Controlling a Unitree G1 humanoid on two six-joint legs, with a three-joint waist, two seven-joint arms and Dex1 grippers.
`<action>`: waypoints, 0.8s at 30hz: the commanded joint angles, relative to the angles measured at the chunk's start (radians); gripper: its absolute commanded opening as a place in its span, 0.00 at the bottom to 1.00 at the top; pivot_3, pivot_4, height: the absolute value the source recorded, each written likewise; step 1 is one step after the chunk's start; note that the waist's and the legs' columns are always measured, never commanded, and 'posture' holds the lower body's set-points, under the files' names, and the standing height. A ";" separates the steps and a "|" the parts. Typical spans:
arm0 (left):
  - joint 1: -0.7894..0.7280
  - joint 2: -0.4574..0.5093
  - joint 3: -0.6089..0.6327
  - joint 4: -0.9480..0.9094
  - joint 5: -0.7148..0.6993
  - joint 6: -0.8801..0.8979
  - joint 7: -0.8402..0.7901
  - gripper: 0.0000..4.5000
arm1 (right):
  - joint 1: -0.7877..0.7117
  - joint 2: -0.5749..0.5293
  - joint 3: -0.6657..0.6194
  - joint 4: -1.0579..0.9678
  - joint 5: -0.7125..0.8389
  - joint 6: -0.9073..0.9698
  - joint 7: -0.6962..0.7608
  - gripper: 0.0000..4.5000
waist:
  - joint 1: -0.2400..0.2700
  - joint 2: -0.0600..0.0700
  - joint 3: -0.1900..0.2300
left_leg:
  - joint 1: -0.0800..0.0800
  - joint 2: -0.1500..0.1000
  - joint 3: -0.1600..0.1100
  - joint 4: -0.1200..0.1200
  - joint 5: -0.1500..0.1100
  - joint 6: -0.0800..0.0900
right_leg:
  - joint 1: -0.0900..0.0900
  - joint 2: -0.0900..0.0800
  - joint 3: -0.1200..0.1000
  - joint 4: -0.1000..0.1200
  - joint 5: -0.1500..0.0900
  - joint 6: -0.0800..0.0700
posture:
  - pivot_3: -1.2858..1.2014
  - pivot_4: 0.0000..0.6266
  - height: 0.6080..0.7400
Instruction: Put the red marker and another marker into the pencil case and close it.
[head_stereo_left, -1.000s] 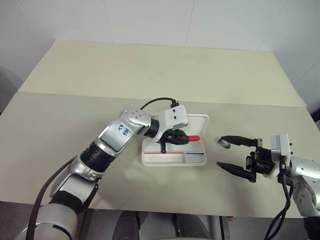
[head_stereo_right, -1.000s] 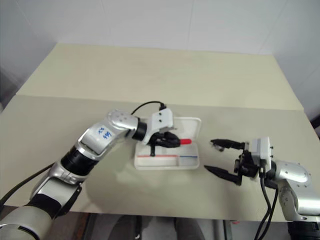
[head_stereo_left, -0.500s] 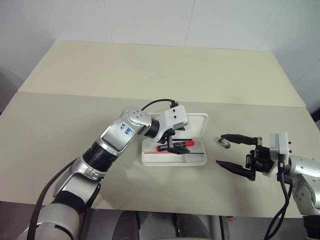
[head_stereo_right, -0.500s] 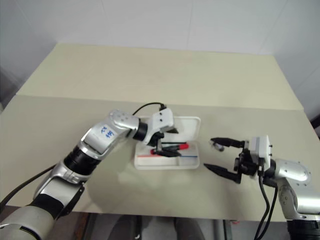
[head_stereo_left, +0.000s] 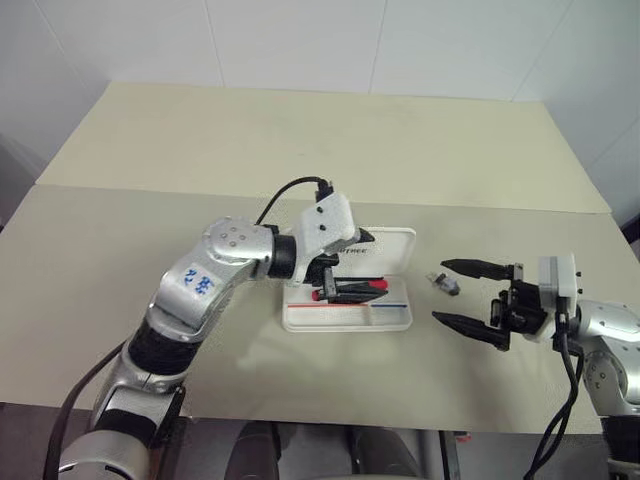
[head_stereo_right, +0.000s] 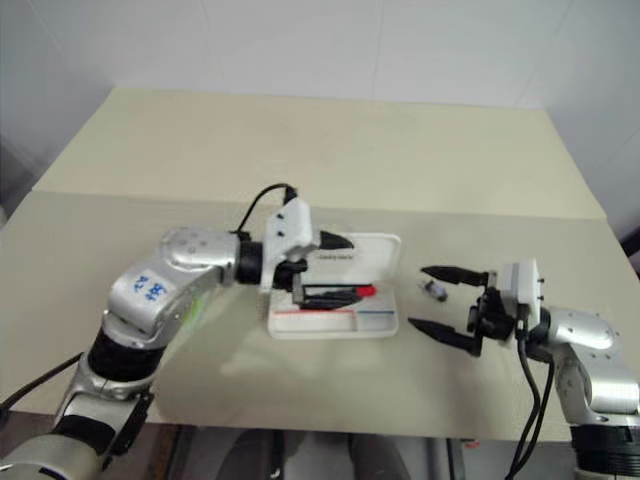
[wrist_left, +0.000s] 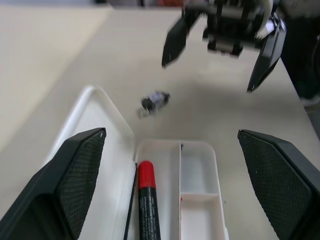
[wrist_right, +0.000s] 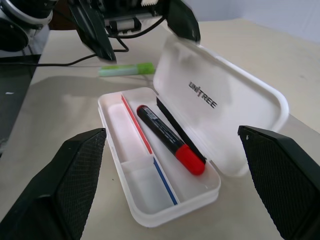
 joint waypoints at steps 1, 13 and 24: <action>0.046 -0.005 0.158 -0.096 -0.039 -0.027 0.098 1.00 | -0.029 -0.014 -0.010 0.019 0.028 0.004 0.046 1.00 | 0.000 0.000 0.000 | 0.000 0.000 0.000 0.000 0.000 0.000 | 0.000 0.000 0.000 0.001 0.000 0.000 | 0.52 0.24 1.00; 0.305 -0.026 0.438 -0.220 0.083 0.208 0.543 1.00 | -0.162 -0.022 0.036 0.165 -0.006 0.011 0.149 1.00 | -0.005 0.000 0.000 | 0.001 0.000 -0.001 0.000 0.001 0.001 | 0.000 -0.001 0.000 0.001 0.001 0.001 | 0.52 0.24 1.00; 0.536 -0.109 0.464 -0.204 0.094 0.154 0.644 1.00 | -0.220 -0.027 0.060 0.209 -0.023 0.017 0.180 1.00 | -0.004 0.000 0.000 | 0.001 -0.001 0.000 0.001 0.001 0.000 | 0.001 -0.001 0.000 0.001 0.001 0.000 | 0.52 0.24 1.00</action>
